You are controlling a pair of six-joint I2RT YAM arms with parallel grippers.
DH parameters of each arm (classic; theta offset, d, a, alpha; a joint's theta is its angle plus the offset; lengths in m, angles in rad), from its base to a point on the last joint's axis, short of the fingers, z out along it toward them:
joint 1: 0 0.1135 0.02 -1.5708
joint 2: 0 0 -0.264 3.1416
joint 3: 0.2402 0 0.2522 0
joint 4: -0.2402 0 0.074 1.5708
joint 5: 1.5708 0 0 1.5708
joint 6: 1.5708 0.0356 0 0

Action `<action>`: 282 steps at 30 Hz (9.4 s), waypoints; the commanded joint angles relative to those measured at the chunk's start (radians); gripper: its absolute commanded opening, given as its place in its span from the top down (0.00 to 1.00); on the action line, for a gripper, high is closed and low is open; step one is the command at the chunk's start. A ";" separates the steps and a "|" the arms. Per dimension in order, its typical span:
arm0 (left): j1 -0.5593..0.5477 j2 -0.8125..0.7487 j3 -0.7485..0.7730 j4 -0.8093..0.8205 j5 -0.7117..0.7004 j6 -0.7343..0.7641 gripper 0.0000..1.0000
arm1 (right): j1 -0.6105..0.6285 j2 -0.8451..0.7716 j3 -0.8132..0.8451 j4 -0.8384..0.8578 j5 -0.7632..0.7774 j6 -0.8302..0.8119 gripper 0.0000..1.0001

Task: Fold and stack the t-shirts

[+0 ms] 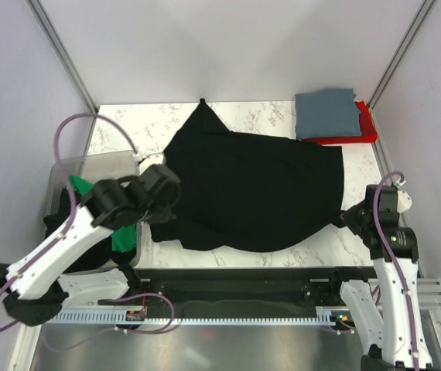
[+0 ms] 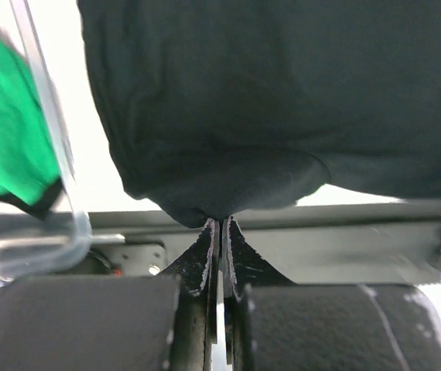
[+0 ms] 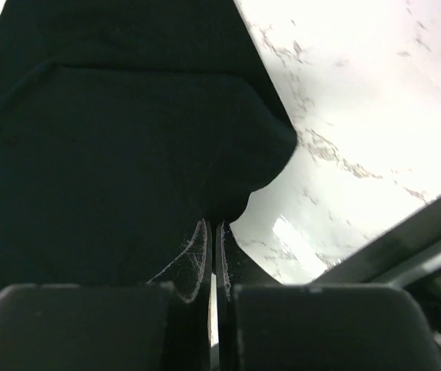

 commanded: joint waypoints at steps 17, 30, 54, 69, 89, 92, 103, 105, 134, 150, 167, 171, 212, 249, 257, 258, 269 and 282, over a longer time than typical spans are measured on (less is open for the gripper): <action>0.515 0.604 0.350 0.322 0.156 0.563 0.98 | -0.003 0.495 0.107 0.386 0.074 -0.121 1.00; 0.581 1.015 0.679 0.273 0.216 0.626 0.82 | -0.017 0.820 0.193 0.517 0.120 -0.142 0.92; 0.588 0.162 -0.611 0.681 0.509 0.252 0.17 | -0.162 0.569 -0.226 0.541 -0.268 -0.184 0.15; 0.960 0.058 -0.550 0.569 0.267 0.210 0.16 | -0.351 0.782 -0.111 0.617 -0.119 -0.257 0.09; 0.521 0.095 -0.564 0.582 0.159 0.031 0.24 | 0.005 0.391 -0.055 0.402 0.136 -0.262 0.02; 0.519 0.110 -0.602 0.608 0.170 0.017 0.23 | 0.005 0.370 -0.147 0.451 0.045 -0.233 0.05; 0.789 0.130 -0.584 0.627 0.148 0.200 0.14 | 0.003 0.432 -0.206 0.558 -0.079 -0.197 0.10; 0.902 0.155 -0.527 0.619 0.187 0.241 0.15 | 0.003 0.428 -0.203 0.554 -0.093 -0.204 0.10; 0.987 0.325 -0.473 0.710 0.359 0.345 0.29 | 0.003 0.351 -0.260 0.543 -0.087 -0.198 0.07; 0.714 0.176 -0.599 0.647 0.276 0.183 0.30 | -0.219 0.550 -0.300 0.683 -0.190 -0.254 0.08; 0.673 0.340 -0.713 0.812 0.173 0.106 0.28 | -0.257 0.681 -0.330 0.836 -0.236 -0.254 0.10; 0.682 0.432 -0.664 0.829 0.144 0.091 0.28 | -0.256 0.713 -0.321 0.854 -0.237 -0.256 0.19; 0.709 -0.322 -0.695 0.421 0.515 -0.125 0.98 | -0.371 0.242 -0.187 0.440 -0.308 -0.242 1.00; 0.729 1.063 0.644 0.604 0.345 0.391 0.26 | -0.152 0.636 0.300 0.454 -0.357 -0.357 0.02; 0.778 1.604 1.248 0.634 0.441 0.340 0.27 | -0.035 0.672 0.291 0.506 -0.314 -0.403 0.02; 0.786 1.612 1.211 0.694 0.446 0.332 0.27 | -0.031 0.673 0.285 0.508 -0.308 -0.406 0.02; 0.778 1.698 1.157 0.834 0.552 0.273 0.29 | 0.000 0.675 0.230 0.532 -0.256 -0.406 0.02; 0.771 1.687 1.091 0.845 0.563 0.273 0.79 | 0.002 0.733 0.179 0.558 -0.203 -0.385 0.02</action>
